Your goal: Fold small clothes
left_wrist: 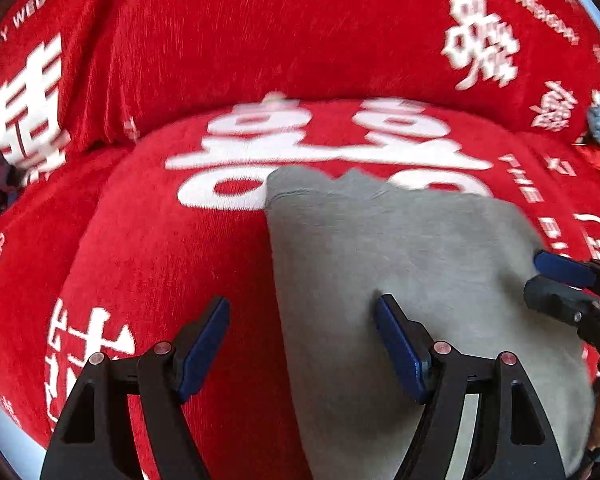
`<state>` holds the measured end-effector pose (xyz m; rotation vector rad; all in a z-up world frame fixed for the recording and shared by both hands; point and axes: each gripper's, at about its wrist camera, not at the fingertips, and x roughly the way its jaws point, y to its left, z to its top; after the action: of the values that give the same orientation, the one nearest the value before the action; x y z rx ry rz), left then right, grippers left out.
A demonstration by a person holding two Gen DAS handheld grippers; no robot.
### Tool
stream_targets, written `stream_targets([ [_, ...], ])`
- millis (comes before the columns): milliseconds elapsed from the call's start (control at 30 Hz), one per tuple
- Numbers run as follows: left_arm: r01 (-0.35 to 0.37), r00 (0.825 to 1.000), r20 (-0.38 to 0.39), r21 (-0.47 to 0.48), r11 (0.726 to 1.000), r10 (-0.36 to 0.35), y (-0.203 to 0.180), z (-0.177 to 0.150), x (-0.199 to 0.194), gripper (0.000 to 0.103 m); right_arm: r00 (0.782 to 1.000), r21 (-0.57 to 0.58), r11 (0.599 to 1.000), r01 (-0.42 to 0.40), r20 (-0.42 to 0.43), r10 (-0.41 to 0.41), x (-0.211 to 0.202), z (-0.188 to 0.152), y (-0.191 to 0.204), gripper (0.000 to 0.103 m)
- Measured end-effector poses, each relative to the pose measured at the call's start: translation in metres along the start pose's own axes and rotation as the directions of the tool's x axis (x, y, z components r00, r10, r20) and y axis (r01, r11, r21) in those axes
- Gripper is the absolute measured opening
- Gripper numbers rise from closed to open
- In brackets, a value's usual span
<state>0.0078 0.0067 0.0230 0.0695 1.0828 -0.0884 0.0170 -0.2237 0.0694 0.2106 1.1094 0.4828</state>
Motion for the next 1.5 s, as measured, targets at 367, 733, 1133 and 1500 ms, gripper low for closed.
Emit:
stream_targets([
  [367, 0.032, 0.998, 0.056, -0.042, 0.999, -0.030, 0.009, -0.014, -0.023, 0.087, 0.997, -0.033, 0.999, -0.038, 0.072, 0.040, -0.038, -0.020, 0.011, 0.061],
  [733, -0.005, 0.984, 0.176, 0.106, 0.994, -0.014, -0.026, -0.086, -0.079, 0.087, 0.989, -0.198, 0.976, -0.094, 0.091, 0.113, -0.084, -0.108, 0.063, 0.061],
  [1133, 0.006, 0.984, 0.177, 0.086, 0.996, -0.021, -0.021, -0.117, -0.068, 0.087, 0.994, -0.135, 0.989, -0.056, 0.085, 0.068, -0.063, -0.145, 0.043, 0.060],
  [1500, -0.076, 0.976, 0.212, 0.129, 0.989, 0.047, -0.031, -0.131, -0.089, 0.087, 0.979, -0.129, 0.974, 0.186, 0.112, -0.172, -0.086, -0.148, 0.057, 0.063],
])
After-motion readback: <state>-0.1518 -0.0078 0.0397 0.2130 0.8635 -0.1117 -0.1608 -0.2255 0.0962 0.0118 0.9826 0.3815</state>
